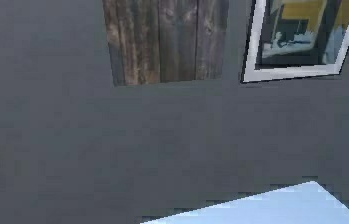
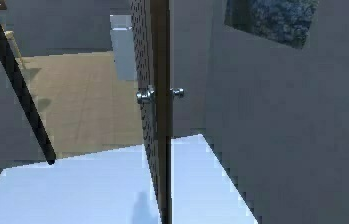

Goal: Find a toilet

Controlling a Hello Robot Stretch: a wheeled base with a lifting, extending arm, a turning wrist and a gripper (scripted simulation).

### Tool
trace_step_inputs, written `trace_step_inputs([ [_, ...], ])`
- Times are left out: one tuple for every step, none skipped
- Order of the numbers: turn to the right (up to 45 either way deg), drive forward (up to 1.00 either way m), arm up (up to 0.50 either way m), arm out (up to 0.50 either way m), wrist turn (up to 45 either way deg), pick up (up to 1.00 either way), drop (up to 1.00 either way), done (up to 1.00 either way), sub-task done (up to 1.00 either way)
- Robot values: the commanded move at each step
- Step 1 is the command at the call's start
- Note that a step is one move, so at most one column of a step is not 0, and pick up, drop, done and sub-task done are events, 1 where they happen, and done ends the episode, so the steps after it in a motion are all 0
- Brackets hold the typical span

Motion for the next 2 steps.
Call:
trace_step_inputs([
  [-9.0,0.00,0.00,0.00,0.0,0.00,0.00,0.00,0.00],
  [0.0,0.05,0.00,0.00,0.0,0.00,0.00,0.00,0.00],
])
